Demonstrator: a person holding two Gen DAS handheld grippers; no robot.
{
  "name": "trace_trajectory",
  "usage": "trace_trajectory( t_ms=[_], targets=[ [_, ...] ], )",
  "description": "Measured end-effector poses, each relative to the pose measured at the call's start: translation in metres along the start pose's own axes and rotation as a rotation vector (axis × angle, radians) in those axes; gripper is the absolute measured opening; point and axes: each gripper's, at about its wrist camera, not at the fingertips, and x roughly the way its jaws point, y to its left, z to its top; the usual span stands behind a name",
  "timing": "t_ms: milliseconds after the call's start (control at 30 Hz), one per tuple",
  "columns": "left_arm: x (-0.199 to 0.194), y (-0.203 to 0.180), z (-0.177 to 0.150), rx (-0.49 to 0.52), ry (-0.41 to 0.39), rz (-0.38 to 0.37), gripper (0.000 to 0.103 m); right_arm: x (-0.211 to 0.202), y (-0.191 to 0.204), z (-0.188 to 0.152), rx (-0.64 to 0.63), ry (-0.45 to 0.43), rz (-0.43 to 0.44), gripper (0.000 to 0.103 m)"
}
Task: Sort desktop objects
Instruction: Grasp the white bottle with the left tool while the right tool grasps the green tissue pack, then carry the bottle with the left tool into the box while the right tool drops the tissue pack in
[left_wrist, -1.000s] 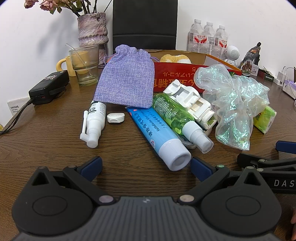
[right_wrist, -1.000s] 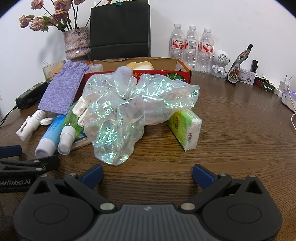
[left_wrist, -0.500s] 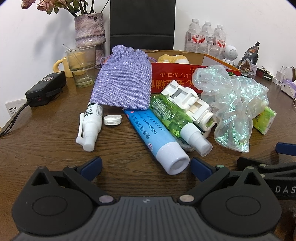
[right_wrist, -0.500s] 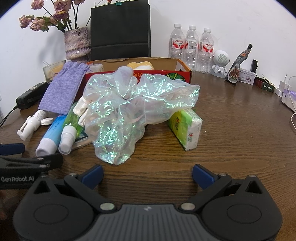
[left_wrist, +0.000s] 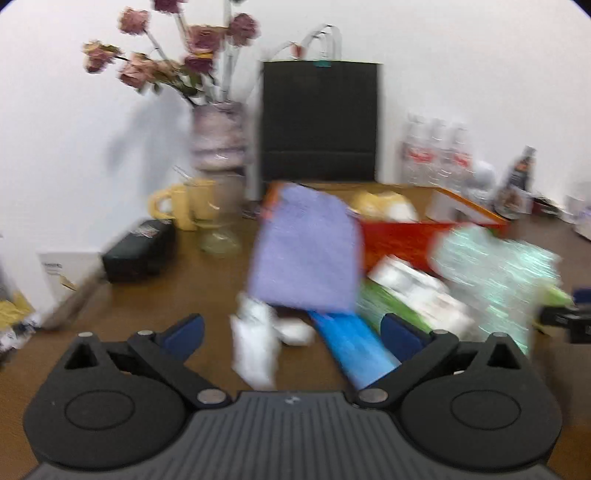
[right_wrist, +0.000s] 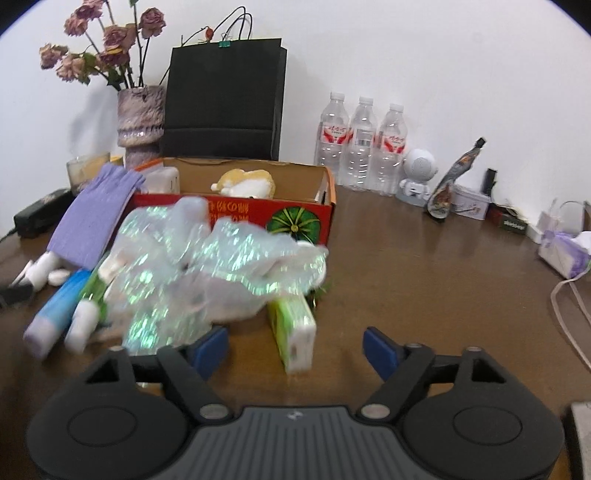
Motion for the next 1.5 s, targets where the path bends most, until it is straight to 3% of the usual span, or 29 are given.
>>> trace_trajectory(
  t_ms=[33, 67, 133, 167, 200, 267, 433, 567, 633, 667, 733, 767, 833, 967, 1067, 1200, 1267, 1300, 1333, 1400, 1500],
  targets=[
    [0.014, 0.007, 0.003, -0.001, 0.025, 0.008, 0.103, 0.007, 0.000, 0.003, 0.005, 0.015, 0.009, 0.044],
    [0.026, 0.012, 0.005, -0.005, 0.050, 0.010, 0.098, 0.013, 0.000, 0.006, 0.009, 0.029, 0.016, 0.038],
    [0.042, 0.018, 0.008, 0.003, 0.082, -0.010, 0.090, 0.019, -0.001, 0.006, 0.026, 0.037, 0.029, 0.015],
    [0.048, 0.020, 0.009, 0.008, 0.100, -0.015, 0.076, 0.021, -0.001, 0.006, 0.035, 0.039, 0.035, 0.015],
    [0.053, 0.022, 0.010, 0.012, 0.118, -0.019, 0.050, 0.019, -0.002, 0.004, 0.040, 0.041, 0.043, 0.015],
    [0.060, 0.026, 0.010, -0.011, 0.166, -0.011, 0.031, 0.009, -0.005, -0.002, 0.051, 0.046, 0.064, 0.015],
    [0.048, 0.026, -0.001, -0.008, 0.197, -0.032, 0.028, -0.027, -0.014, -0.024, 0.095, 0.072, 0.155, 0.015],
    [0.005, 0.020, -0.020, 0.006, 0.205, -0.028, 0.028, -0.054, -0.030, -0.037, 0.167, 0.145, 0.277, 0.015],
    [-0.020, 0.015, -0.031, 0.030, 0.210, -0.029, 0.029, -0.063, -0.040, -0.042, 0.201, 0.185, 0.317, 0.023],
    [-0.030, 0.014, -0.035, 0.029, 0.209, -0.044, 0.029, -0.068, -0.042, -0.045, 0.195, 0.180, 0.307, 0.028],
    [-0.039, 0.011, -0.038, 0.037, 0.199, -0.082, 0.037, -0.076, -0.040, -0.048, 0.157, 0.153, 0.267, 0.050],
    [-0.039, 0.009, -0.038, 0.044, 0.188, -0.097, 0.048, -0.079, -0.034, -0.048, 0.117, 0.126, 0.232, 0.054],
    [-0.038, 0.006, -0.039, 0.052, 0.182, -0.122, 0.051, -0.085, -0.023, -0.047, 0.038, 0.071, 0.162, 0.055],
    [-0.032, 0.002, -0.040, 0.053, 0.209, -0.159, 0.046, -0.076, -0.004, -0.048, -0.034, 0.075, 0.172, 0.047],
    [-0.027, -0.001, -0.041, 0.054, 0.229, -0.187, 0.045, -0.074, 0.002, -0.052, -0.111, 0.067, 0.058, 0.048],
    [-0.028, 0.001, -0.042, 0.038, 0.234, -0.205, 0.045, -0.072, -0.011, -0.052, -0.081, 0.078, 0.063, 0.067],
    [-0.028, 0.000, -0.041, 0.036, 0.235, -0.204, 0.040, -0.065, -0.016, -0.054, -0.053, 0.097, 0.079, 0.066],
    [-0.027, -0.002, -0.041, 0.045, 0.233, -0.200, 0.029, -0.063, -0.018, -0.055, -0.034, 0.102, 0.091, 0.058],
    [-0.029, -0.004, -0.040, 0.053, 0.233, -0.197, 0.028, -0.062, -0.020, -0.055, -0.015, 0.105, 0.102, 0.044],
    [-0.038, -0.007, -0.040, 0.069, 0.201, -0.191, 0.028, -0.063, -0.023, -0.055, 0.001, 0.121, 0.105, 0.044],
    [-0.054, -0.002, -0.034, 0.052, 0.149, -0.176, 0.028, -0.074, -0.034, -0.055, -0.034, 0.147, 0.021, 0.044]
  ],
)
